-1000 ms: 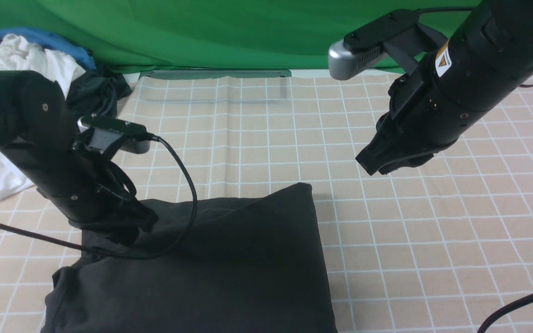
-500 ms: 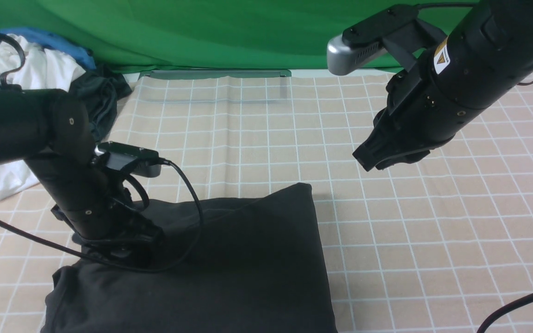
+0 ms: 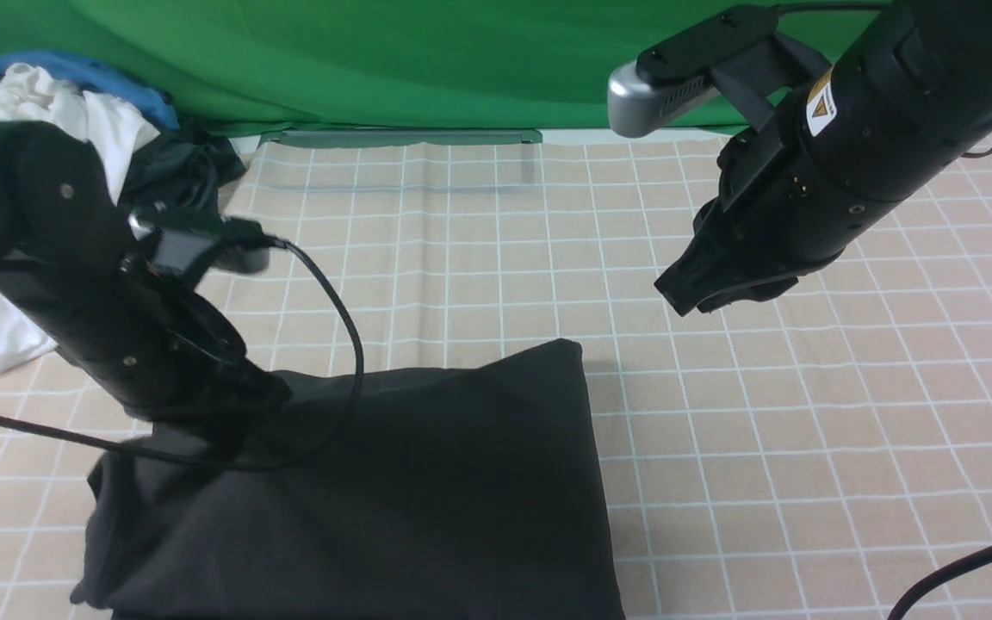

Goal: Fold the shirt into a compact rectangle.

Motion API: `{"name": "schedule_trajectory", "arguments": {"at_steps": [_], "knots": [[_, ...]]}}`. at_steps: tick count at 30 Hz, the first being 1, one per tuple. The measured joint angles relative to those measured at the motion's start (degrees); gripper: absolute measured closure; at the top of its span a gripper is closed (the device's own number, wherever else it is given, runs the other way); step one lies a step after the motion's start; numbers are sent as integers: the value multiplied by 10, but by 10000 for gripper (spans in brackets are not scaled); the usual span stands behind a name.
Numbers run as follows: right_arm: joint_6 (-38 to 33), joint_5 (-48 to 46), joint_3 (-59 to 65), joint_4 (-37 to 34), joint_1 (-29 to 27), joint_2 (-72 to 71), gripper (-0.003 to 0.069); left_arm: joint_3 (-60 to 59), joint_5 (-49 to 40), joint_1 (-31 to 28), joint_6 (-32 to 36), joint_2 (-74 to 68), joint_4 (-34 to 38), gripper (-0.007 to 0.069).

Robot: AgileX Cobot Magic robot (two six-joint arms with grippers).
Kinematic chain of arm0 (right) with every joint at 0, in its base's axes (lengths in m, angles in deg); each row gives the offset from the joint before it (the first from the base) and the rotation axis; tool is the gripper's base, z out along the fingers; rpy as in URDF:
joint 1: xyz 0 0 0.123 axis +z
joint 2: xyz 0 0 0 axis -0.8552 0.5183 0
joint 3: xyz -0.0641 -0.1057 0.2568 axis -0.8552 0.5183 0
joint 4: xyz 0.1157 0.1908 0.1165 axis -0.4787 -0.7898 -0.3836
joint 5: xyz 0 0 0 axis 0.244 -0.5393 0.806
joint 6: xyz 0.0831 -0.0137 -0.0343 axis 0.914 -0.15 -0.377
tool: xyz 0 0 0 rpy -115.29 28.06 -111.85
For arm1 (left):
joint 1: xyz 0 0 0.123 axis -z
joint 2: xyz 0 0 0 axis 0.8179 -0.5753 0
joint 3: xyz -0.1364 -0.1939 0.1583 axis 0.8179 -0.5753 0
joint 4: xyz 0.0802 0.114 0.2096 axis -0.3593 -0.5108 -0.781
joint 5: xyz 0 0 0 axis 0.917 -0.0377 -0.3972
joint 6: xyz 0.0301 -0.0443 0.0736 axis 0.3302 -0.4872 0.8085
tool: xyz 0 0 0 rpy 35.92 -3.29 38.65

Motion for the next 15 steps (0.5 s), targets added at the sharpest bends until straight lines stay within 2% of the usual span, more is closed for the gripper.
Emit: {"name": "schedule_trajectory", "arguments": {"at_steps": [11, 15], "knots": [[0, 5, 0, 0, 0, 0, 622, 0, 77, 0, -30, -49, -49, 606], [0, 6, 0, -2, 0, 0, 622, 0, 72, 0, -34, -67, -62, 603]]}}
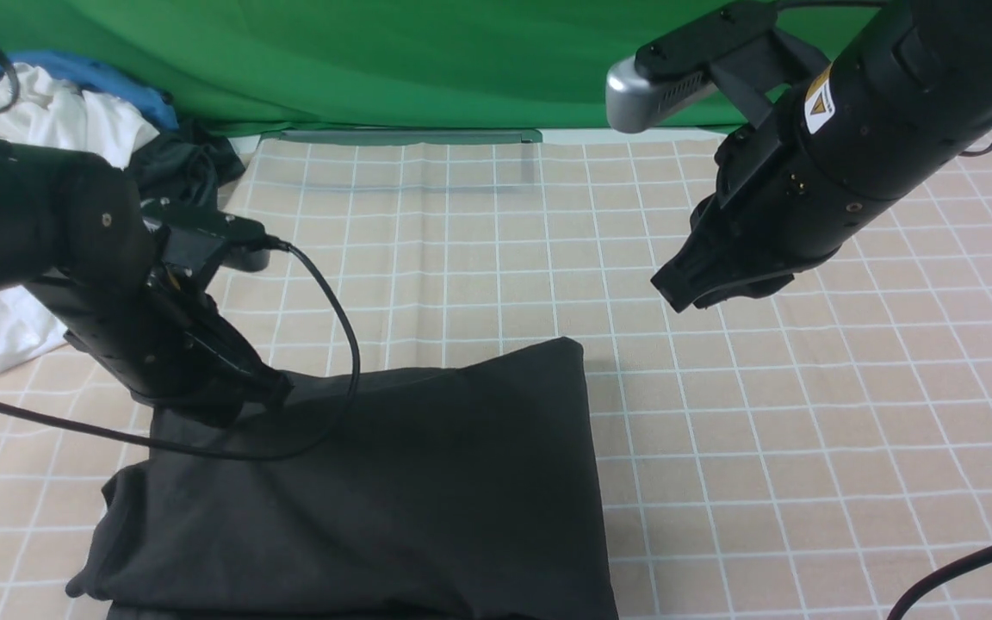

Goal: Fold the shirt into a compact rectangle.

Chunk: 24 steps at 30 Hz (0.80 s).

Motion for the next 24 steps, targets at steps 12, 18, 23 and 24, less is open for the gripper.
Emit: {"name": "schedule_trajectory", "arguments": {"at_steps": [12, 18, 23, 24], "knots": [[0, -31, 0, -23, 0, 0, 622, 46, -61, 0, -52, 61, 25, 443], [0, -34, 0, -24, 0, 0, 622, -51, -15, 12, 3, 127, 147, 537], [-1, -37, 0, -55, 0, 0, 622, -164, 28, 19, -3, 128, 153, 610], [-1, -41, 1, -62, 0, 1, 622, -182, 31, 19, -22, 128, 142, 610]]}}
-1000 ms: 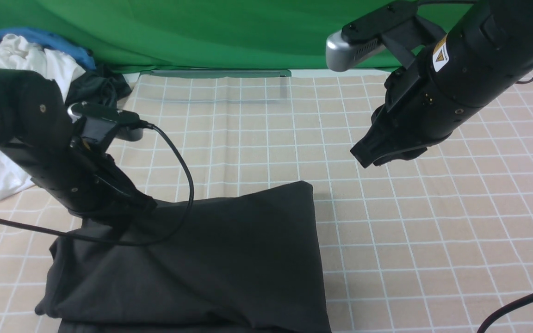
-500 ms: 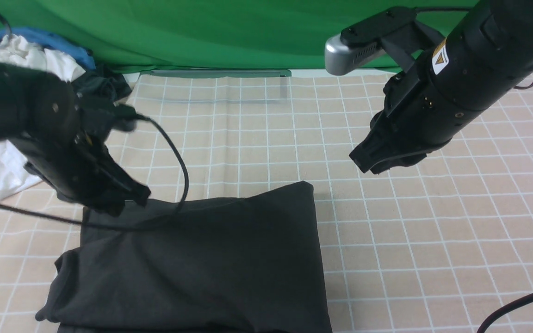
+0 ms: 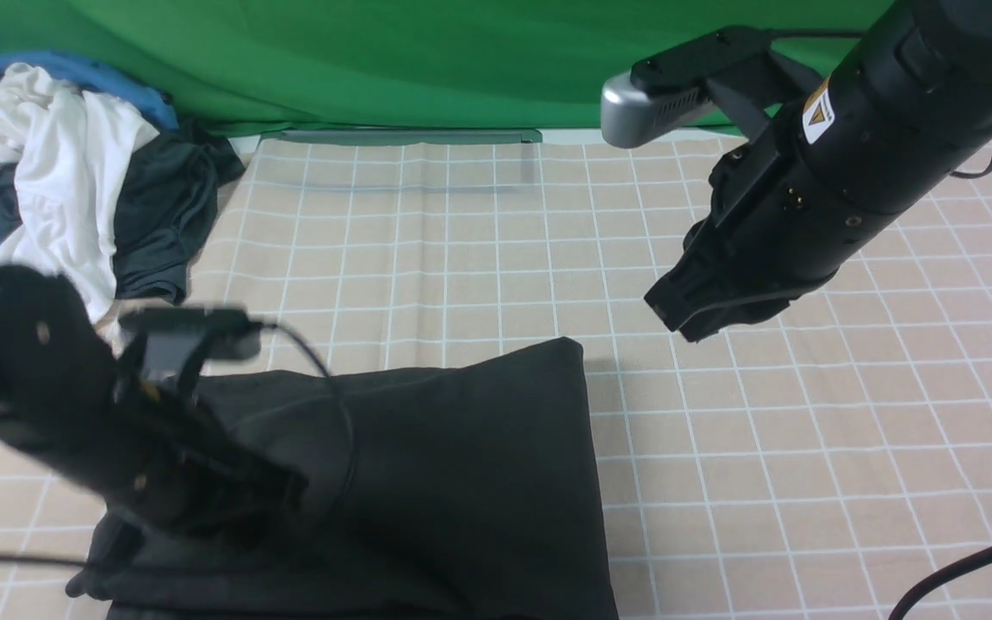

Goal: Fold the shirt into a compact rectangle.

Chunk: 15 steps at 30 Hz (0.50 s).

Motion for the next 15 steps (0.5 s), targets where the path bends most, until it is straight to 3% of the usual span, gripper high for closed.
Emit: {"name": "schedule_trajectory", "arguments": {"at_steps": [5, 9, 15], "knots": [[-9, -9, 0, -10, 0, 2, 622, -22, 3, 0, -29, 1, -22, 609], [-15, -19, 0, -11, 0, 2, 622, 8, -43, 0, -29, 13, -17, 609], [-24, -21, 0, -11, 0, 2, 622, 51, -63, 3, 46, 36, 129, 608]]}}
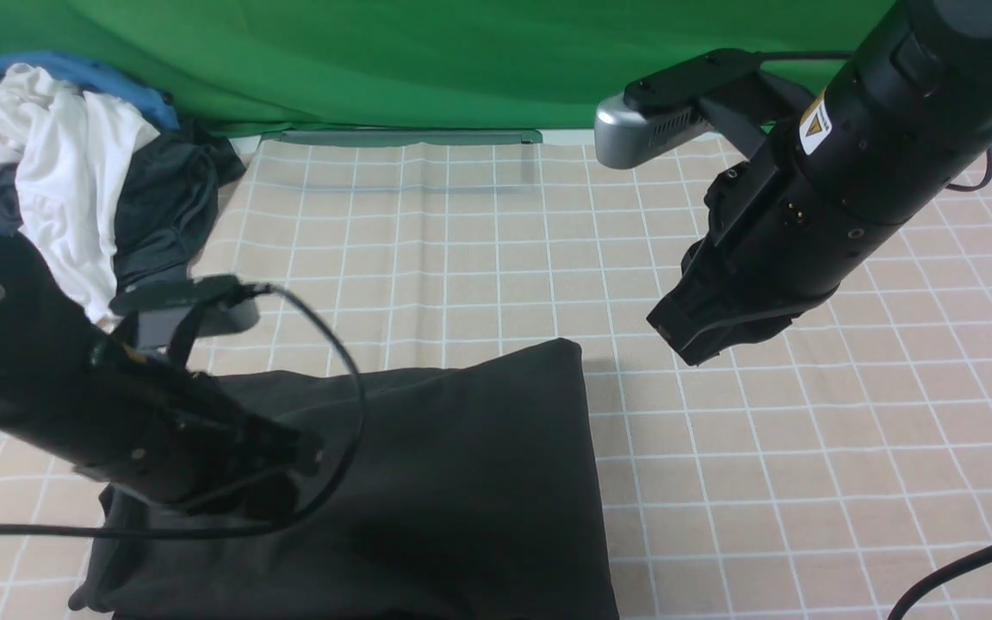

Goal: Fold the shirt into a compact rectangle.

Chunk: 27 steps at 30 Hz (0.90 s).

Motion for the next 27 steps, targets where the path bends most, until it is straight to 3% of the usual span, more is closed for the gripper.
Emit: {"name": "schedule_trajectory", "arguments": {"at_steps": [3, 12, 20, 22, 27], "knots": [[-1, 1, 0, 0, 0, 0, 622, 0, 8, 26, 30, -20, 38, 608], [-1, 2, 0, -1, 0, 0, 622, 0, 37, 149, 16, -154, 40, 606], [-1, 1, 0, 1, -1, 0, 622, 4, 31, 168, 13, -135, 40, 606], [-1, 1, 0, 2, -1, 0, 622, 4, 30, 169, -3, -101, 21, 606], [1, 18, 0, 0, -1, 1, 622, 4, 25, 154, -133, -4, -130, 606]]}}
